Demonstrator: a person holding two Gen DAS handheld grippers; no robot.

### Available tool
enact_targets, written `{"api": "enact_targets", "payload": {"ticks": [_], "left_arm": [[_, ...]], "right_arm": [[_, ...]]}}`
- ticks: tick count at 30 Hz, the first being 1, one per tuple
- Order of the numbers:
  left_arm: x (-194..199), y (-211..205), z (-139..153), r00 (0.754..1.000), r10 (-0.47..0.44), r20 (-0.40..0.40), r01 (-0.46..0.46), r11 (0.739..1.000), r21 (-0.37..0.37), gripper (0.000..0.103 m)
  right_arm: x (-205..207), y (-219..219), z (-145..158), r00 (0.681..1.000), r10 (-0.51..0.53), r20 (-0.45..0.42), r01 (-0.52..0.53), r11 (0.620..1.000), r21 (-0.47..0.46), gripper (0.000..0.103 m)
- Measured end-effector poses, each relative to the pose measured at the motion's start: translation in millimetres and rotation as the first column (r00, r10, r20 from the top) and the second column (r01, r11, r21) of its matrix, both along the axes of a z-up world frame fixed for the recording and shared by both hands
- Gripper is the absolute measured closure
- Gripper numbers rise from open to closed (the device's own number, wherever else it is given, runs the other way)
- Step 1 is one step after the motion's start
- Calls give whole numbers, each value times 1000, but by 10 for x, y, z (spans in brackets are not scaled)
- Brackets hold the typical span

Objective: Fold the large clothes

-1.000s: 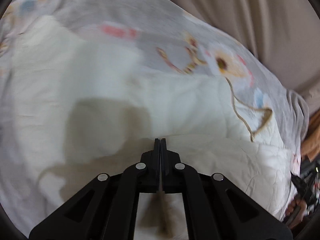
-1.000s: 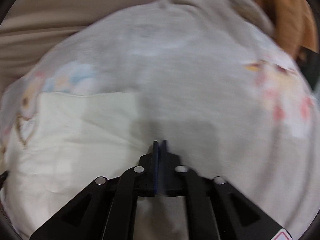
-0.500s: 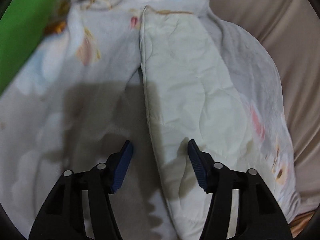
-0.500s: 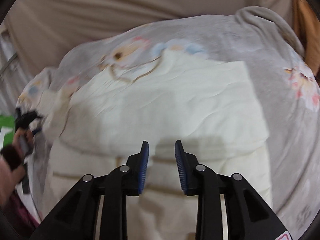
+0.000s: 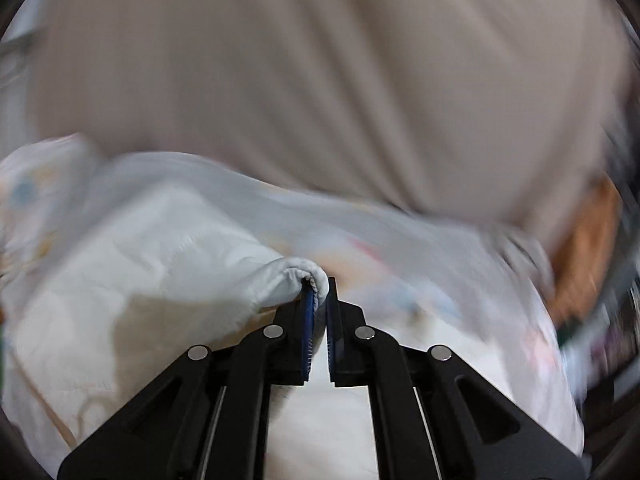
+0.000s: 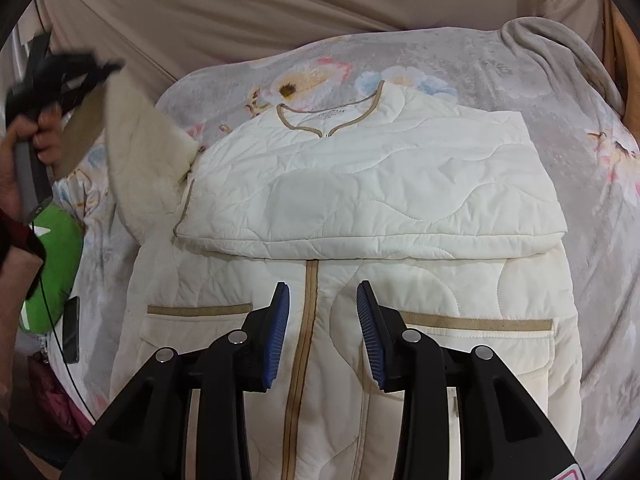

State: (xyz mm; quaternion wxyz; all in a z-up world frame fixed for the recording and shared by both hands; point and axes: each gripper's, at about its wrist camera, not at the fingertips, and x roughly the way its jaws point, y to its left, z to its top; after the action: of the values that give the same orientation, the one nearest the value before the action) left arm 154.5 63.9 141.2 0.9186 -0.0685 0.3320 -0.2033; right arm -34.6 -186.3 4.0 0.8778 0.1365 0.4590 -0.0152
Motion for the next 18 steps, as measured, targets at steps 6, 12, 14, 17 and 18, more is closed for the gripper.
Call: {"api": "enact_targets", "payload": {"ticks": [6, 12, 14, 17, 18], "left_arm": [[-880, -1643, -1414, 931, -202, -304, 269, 943, 196, 85], [-1384, -1114, -1644, 923, -129, -363, 200, 966, 163, 77], [-1348, -670, -1456, 943, -50, -328, 105, 982, 154, 70], [-1124, 6, -1300, 939, 90, -331, -62, 994, 94, 62], [-1055, 164, -1310, 930, 127, -345, -108, 991, 75, 62]], "right_arm": [[-447, -404, -119, 994, -107, -22, 106, 993, -52, 61], [-778, -807, -85, 985, -170, -24, 166, 978, -124, 59], [-652, -818, 7, 990, -137, 12, 138, 983, -121, 55], [-236, -644, 158, 996, -39, 84, 50, 990, -130, 49], [-27, -529, 179, 995, 14, 96, 0, 990, -140, 45]]}}
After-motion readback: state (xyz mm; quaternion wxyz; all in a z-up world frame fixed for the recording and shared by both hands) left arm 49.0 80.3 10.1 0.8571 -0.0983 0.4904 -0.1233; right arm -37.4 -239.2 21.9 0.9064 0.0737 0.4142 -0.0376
